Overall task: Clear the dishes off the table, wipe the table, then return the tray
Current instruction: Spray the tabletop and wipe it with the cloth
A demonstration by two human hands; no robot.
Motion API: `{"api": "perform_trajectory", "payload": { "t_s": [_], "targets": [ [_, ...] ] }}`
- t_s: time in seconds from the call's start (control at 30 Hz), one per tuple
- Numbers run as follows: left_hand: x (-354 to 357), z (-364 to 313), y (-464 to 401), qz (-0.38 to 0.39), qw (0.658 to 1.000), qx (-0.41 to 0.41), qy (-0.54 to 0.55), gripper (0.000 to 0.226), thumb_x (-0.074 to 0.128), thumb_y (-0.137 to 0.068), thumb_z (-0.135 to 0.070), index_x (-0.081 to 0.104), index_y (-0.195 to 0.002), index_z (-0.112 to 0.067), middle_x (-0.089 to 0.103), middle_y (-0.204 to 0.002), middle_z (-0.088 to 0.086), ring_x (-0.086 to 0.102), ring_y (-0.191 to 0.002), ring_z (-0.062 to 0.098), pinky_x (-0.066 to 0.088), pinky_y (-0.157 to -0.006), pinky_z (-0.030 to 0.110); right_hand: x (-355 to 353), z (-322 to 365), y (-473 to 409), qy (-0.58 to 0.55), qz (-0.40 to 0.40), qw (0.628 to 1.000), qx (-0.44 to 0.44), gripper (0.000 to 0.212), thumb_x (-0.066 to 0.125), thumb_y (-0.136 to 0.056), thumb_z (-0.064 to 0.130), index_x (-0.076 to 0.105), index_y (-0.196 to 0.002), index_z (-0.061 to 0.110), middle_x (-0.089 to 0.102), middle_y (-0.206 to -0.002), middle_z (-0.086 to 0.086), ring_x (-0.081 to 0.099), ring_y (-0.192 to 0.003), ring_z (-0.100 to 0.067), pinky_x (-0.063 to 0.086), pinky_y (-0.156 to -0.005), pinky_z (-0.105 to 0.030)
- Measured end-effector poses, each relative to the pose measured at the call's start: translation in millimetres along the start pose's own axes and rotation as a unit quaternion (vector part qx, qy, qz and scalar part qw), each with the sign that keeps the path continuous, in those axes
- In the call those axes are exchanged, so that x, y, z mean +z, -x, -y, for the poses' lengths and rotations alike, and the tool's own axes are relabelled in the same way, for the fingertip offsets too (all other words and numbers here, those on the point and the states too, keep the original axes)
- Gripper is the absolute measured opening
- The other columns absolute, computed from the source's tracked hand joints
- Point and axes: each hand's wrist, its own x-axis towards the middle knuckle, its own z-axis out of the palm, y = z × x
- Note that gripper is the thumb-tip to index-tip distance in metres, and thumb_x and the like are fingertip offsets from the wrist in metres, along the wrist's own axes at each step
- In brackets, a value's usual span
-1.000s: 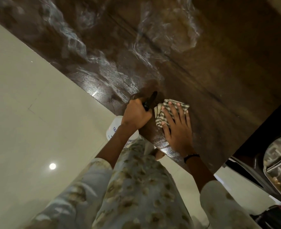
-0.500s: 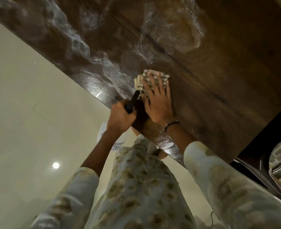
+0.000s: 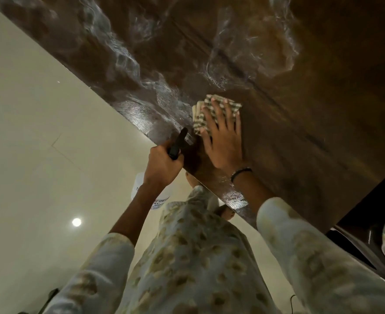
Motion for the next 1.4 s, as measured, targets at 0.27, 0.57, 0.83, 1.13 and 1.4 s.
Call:
{"api": "perform_trajectory", "payload": {
  "t_s": [0.27, 0.57, 0.83, 1.13, 1.4],
  "targets": [
    [-13.8, 14.0, 0.2, -0.023, 0.999, -0.003, 0.025, 0.006, 0.059, -0.079, -0.003, 0.059, -0.079, 0.003, 0.045, -0.058, 0.014, 0.034, -0.05, 0.024, 0.033, -0.051, 0.032, 4.0, -24.4, 78.7, 0.036, 0.057, 0.988, -0.14, 0.055, 0.044, -0.098, 0.039, 0.03, -0.15, 0.031, 0.02, -0.16, 0.004, 0.013, -0.149, -0.02, 0.011, -0.121, -0.045],
    [-21.9, 26.4, -6.2, -0.055, 0.998, -0.012, 0.023, 0.019, 0.06, -0.08, -0.01, 0.052, -0.07, 0.004, 0.04, -0.055, 0.011, 0.026, -0.049, 0.019, 0.027, -0.048, 0.028, 26.7, 59.1, 34.7, 0.002, 0.036, 0.995, -0.09, 0.053, 0.034, -0.098, 0.036, 0.033, -0.149, 0.024, 0.024, -0.159, -0.003, 0.015, -0.148, -0.026, 0.008, -0.121, -0.048],
    [-13.2, -6.5, -16.9, -0.012, 1.0, 0.021, 0.015, 0.008, 0.059, -0.081, -0.007, 0.059, -0.076, 0.0, 0.05, -0.057, 0.009, 0.037, -0.042, 0.012, 0.032, -0.044, 0.02, 4.3, -20.6, 67.3, 0.016, 0.046, 0.996, -0.076, 0.052, 0.037, -0.098, 0.04, 0.032, -0.149, 0.031, 0.021, -0.16, 0.004, 0.014, -0.148, -0.019, 0.014, -0.119, -0.047],
    [29.1, -89.0, -49.1, 0.073, 0.994, 0.078, -0.02, 0.019, 0.062, -0.083, -0.019, 0.063, -0.086, 0.0, 0.049, -0.059, -0.002, 0.053, -0.062, 0.022, 0.038, -0.059, 0.025, -11.3, -53.7, 43.7, 0.003, -0.018, 0.996, 0.085, 0.052, 0.028, -0.101, 0.041, 0.027, -0.151, 0.027, 0.02, -0.16, 0.001, 0.011, -0.149, -0.022, 0.014, -0.119, -0.048],
    [46.6, -125.3, -66.9, 0.112, 0.988, 0.094, -0.057, 0.021, 0.064, -0.076, -0.016, 0.065, -0.088, 0.001, 0.06, -0.07, 0.006, 0.064, -0.069, 0.029, 0.055, -0.066, 0.037, -8.0, -51.6, 48.8, -0.014, -0.035, 0.996, 0.084, 0.05, 0.038, -0.099, 0.037, 0.034, -0.148, 0.023, 0.026, -0.159, -0.003, 0.014, -0.149, -0.023, 0.016, -0.119, -0.049]
  ]
}}
